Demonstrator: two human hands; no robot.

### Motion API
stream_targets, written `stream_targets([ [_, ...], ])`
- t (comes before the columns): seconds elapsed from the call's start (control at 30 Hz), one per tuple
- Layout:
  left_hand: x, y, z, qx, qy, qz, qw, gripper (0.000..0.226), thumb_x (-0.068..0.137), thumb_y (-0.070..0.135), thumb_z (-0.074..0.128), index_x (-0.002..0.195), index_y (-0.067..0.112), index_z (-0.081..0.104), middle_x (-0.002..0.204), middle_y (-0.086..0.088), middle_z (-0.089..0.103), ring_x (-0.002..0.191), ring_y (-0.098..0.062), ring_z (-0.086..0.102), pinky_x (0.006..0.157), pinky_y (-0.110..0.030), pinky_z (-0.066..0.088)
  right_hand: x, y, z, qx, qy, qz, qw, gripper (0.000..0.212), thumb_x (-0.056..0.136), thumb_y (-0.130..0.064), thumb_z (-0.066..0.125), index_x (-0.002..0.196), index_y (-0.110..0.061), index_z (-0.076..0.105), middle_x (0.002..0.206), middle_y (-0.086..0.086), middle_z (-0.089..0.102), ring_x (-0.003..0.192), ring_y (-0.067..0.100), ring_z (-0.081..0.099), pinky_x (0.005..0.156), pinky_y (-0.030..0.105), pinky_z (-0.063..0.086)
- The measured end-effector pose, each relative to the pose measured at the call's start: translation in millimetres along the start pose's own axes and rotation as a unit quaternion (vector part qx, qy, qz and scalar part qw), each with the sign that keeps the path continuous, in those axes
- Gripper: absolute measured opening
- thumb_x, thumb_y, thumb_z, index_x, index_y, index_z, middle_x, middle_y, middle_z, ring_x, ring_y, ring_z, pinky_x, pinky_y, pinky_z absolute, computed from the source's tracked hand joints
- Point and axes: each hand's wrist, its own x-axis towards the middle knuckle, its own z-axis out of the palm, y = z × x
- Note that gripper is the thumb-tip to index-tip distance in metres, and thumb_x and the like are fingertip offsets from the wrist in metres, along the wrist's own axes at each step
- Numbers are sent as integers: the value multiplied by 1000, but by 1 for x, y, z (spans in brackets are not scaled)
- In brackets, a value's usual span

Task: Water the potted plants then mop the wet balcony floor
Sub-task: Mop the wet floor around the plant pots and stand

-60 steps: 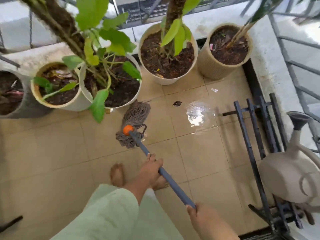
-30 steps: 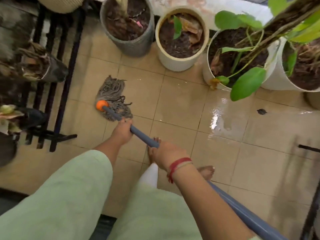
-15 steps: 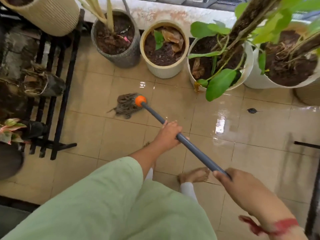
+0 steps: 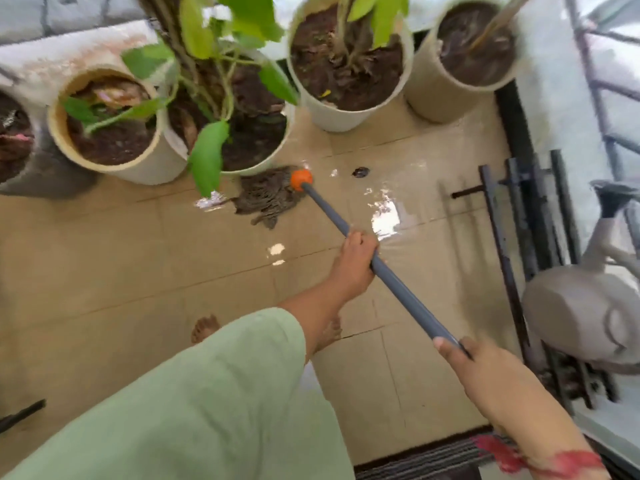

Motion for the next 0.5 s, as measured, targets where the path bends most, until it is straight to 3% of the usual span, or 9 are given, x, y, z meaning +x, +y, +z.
stream_targets([
  [0.07,32,21,18,23,-23,8,999,18,88,9,59,103,4,49,121,-22,40,125,-44,33,102,-45,35,16,19,-7,39,19,14,999,40,97,-51,30,75,-21,45,70,-1,52,62,10,46,51,24,31],
  [0.2,83,65,50,74,-96,23,992,27,88,6,54,113,4,42,138,-24,28,109,-41,46,85,-47,46,50,58,-10,114,55,44,991,44,97,-50,30,72,-18,47,66,2,53,61,18,49,52,29,32],
  [0.33,113,103,84,136,-174,66,973,37,88,9,56,121,5,40,154,-22,11,120,-38,44,93,-44,46,67,93,-4,224,74,90,968,46,95,-52,34,77,-13,51,66,5,51,61,26,50,58,32,41],
  [0.5,96,128,125,230,-238,99,938,38,92,10,54,128,10,42,157,-21,6,143,-36,17,104,-47,39,52,124,15,230,53,133,963,48,96,-52,28,77,-14,50,65,8,54,58,24,52,58,30,41],
])
